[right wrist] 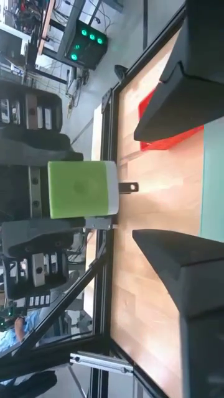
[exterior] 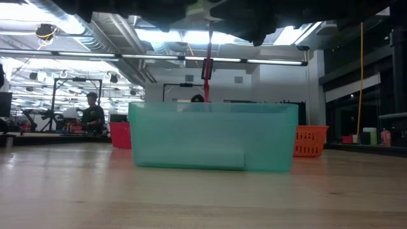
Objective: Pick and place items into bin
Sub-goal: Put the green charger adapter into the red basket
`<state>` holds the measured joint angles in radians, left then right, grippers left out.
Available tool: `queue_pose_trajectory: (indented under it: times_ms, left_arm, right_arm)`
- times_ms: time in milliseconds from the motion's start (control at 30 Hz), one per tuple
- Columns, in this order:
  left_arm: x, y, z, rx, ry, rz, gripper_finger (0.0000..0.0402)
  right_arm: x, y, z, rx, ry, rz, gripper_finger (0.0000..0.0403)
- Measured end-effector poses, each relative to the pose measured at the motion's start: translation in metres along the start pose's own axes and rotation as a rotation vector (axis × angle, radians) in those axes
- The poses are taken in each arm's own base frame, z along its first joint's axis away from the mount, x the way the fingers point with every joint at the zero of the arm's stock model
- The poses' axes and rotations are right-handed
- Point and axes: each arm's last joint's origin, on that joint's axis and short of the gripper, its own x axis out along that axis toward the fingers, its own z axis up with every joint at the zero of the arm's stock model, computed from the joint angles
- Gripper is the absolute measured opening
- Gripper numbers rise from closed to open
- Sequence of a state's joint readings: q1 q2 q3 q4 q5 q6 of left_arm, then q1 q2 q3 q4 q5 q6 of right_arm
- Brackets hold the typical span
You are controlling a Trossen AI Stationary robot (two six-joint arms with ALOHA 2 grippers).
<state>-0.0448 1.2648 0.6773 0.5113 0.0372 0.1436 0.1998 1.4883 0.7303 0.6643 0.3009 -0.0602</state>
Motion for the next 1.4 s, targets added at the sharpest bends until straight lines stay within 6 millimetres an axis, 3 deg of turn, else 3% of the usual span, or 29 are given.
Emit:
queue_pose_trajectory:
  times_ms: [233,567,800,933,1100,1400]
  left_arm:
    - [-0.016,-0.003,-0.001,-0.001,0.049,-0.021,0.0149]
    - [-0.066,-0.005,-0.015,-0.027,-0.035,0.059,0.0149]
    - [-0.090,-0.004,-0.025,-0.046,-0.019,0.148,0.0149]
    - [-0.098,-0.001,-0.034,-0.083,0.027,0.296,0.0149]
    - [-0.101,0.002,-0.044,-0.125,0.129,0.474,0.0148]
    - [-0.099,0.005,-0.054,-0.248,0.184,0.554,0.0148]
  right_arm:
    - [0.000,0.000,-0.001,0.000,0.011,0.001,0.0179]
    - [0.000,0.002,-0.007,0.061,0.070,0.039,0.0011]
    - [0.000,0.002,-0.008,0.087,0.075,0.039,0.0003]
    - [0.004,0.003,-0.015,0.081,0.096,0.041,0.0003]
    - [0.007,0.000,-0.016,0.086,0.080,0.023,0.0001]
    - [0.010,-0.014,-0.016,0.089,0.074,-0.026,0.0000]
